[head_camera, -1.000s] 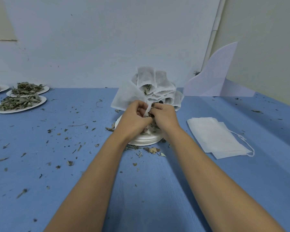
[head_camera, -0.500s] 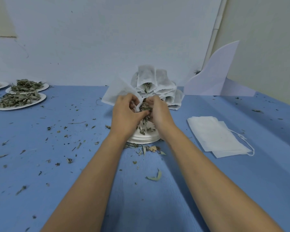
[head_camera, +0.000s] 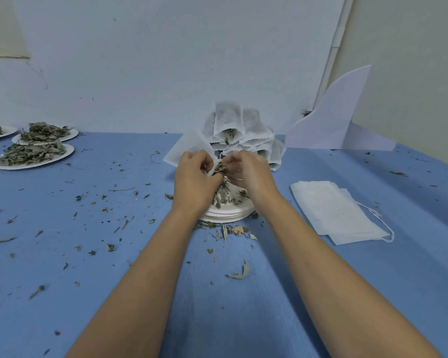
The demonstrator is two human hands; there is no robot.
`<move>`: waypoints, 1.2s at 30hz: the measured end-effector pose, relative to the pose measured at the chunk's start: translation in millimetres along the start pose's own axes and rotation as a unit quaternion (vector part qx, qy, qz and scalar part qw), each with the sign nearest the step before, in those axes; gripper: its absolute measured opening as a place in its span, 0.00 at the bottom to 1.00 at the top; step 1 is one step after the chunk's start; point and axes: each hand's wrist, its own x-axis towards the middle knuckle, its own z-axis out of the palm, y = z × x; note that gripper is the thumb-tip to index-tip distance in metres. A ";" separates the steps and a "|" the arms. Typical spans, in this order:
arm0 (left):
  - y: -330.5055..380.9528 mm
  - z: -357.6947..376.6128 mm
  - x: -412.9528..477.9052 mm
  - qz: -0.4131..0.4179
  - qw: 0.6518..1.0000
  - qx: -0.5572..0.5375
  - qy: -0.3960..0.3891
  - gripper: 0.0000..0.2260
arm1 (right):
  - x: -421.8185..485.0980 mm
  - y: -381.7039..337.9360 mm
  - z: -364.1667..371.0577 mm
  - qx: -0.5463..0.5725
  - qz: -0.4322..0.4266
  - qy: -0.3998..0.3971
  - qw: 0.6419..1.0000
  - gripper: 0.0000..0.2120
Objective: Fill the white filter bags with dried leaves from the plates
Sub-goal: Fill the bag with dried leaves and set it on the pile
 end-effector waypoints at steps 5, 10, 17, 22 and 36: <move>0.5 -5.1 1.1 -0.022 0.998 -0.049 -0.025 0.15 | 1.1 7.7 -8.4 -0.124 -0.112 0.036 0.985 0.08; 1.3 -8.7 -0.4 -0.048 0.992 -0.103 -0.060 0.15 | 2.9 11.6 -8.6 -0.237 -0.182 0.024 0.954 0.09; 3.6 -6.4 1.1 -0.068 0.993 -0.075 0.063 0.15 | -6.1 12.3 5.1 -0.264 -0.241 0.043 0.933 0.05; 7.4 -6.9 1.5 -0.094 0.987 -0.067 0.116 0.13 | -12.5 12.6 6.1 -0.212 -0.258 -0.007 0.943 0.08; -1.3 -13.6 9.0 -0.175 0.971 -0.152 -0.055 0.07 | -2.2 9.8 1.4 -0.054 -0.037 0.009 0.998 0.02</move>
